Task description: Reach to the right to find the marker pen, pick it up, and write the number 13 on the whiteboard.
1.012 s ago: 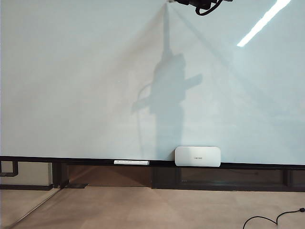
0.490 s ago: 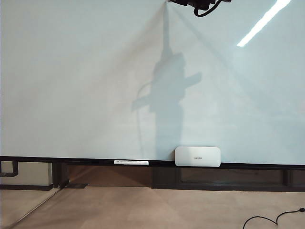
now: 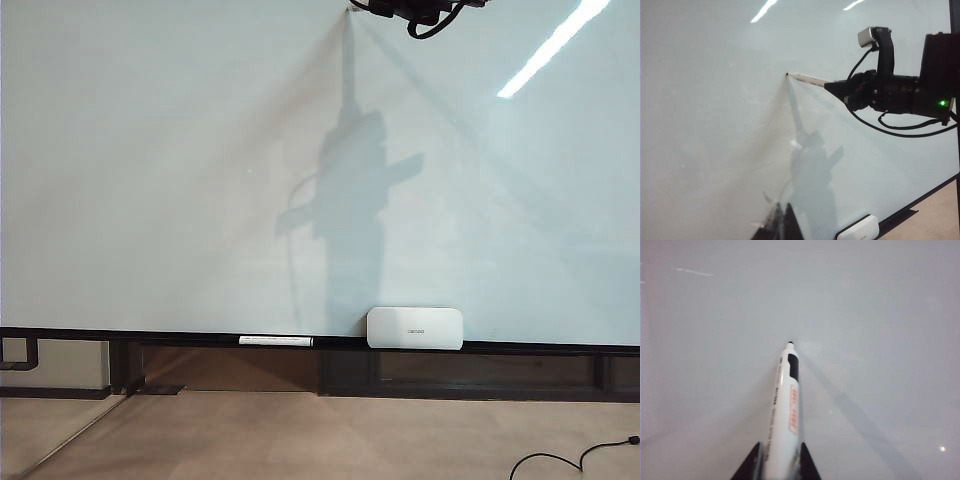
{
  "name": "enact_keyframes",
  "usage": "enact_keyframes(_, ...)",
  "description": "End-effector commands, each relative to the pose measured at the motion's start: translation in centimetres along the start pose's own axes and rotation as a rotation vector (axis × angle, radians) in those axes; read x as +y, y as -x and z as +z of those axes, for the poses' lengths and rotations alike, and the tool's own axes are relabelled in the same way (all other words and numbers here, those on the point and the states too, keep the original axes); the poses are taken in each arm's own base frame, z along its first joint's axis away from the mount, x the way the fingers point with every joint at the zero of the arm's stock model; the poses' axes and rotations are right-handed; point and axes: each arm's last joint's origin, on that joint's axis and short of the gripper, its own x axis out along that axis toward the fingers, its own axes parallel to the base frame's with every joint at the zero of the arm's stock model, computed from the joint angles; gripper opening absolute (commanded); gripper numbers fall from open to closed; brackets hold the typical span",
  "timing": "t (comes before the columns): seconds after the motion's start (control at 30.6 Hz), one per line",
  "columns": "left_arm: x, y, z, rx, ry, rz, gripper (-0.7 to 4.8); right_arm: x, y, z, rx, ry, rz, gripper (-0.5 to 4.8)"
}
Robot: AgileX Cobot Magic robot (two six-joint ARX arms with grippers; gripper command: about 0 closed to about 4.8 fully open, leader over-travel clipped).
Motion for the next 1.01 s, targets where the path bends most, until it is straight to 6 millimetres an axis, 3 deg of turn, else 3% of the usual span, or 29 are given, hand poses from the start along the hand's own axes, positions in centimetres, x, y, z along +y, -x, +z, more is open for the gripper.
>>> enact_keyframes(0.03, 0.1, 0.0, 0.3, -0.018, -0.003, 0.001, -0.06, 0.1, 0.0, 0.4, -0.011, 0.002, -0.002, -0.05)
enact_keyframes(1.01, 0.1, 0.3, 0.8, -0.045, -0.017, 0.007, -0.06, -0.2, 0.4, -2.9, 0.311, 0.046, -0.056, -0.06)
